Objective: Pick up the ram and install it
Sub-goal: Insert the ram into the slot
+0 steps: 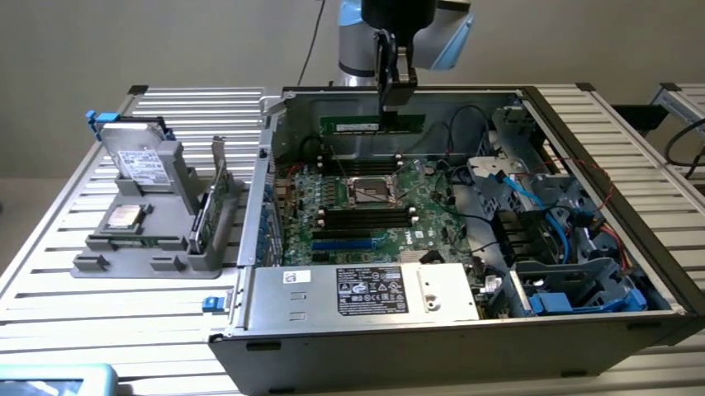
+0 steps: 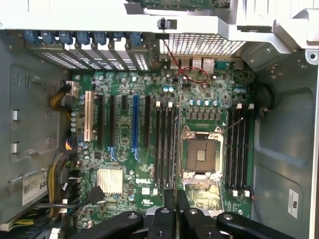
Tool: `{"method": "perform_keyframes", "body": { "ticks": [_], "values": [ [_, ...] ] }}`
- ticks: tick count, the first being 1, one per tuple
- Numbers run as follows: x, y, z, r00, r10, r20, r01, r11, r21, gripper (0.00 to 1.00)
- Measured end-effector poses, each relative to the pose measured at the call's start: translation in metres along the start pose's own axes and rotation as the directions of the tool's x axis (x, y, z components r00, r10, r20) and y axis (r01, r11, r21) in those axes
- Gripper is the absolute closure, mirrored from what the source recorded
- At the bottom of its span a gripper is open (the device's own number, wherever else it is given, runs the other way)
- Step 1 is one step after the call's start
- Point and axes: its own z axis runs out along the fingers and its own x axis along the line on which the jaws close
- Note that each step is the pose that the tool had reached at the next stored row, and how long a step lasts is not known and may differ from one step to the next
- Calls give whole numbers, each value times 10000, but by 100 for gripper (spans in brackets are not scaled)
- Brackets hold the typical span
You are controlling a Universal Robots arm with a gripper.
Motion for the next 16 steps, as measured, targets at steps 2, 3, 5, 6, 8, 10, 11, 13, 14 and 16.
{"method": "perform_keyframes", "body": {
  "ticks": [2, 3, 5, 6, 8, 10, 11, 13, 14, 16],
  "values": [
    [0, 0, 0, 10000, 0, -2, 0, 10000, 0, 87],
    [0, 0, 0, 10000, 0, -1, 0, 10000, 0, 87],
    [0, 0, 1, 10000, 0, -2, 0, 10000, 0, 87],
    [-2, 1, 6, 10000, 1, -15, -1, 10000, 0, 87],
    [-11, 1, 24, 10000, 0, -65, 0, 10000, -1, 87],
    [-15, 1, 49, 9999, -2, -103, 2, 10000, -1, 87],
    [-17, 1, 62, 9999, -2, -125, 2, 10000, -2, 87],
    [-26, 1, 91, 9999, -2, -165, 2, 10000, -4, 87],
    [-30, 1, 109, 9999, -2, -173, 2, 10000, -4, 87],
    [-34, 1, 131, 9998, -4, -174, 4, 10000, -4, 87]
  ]
}}
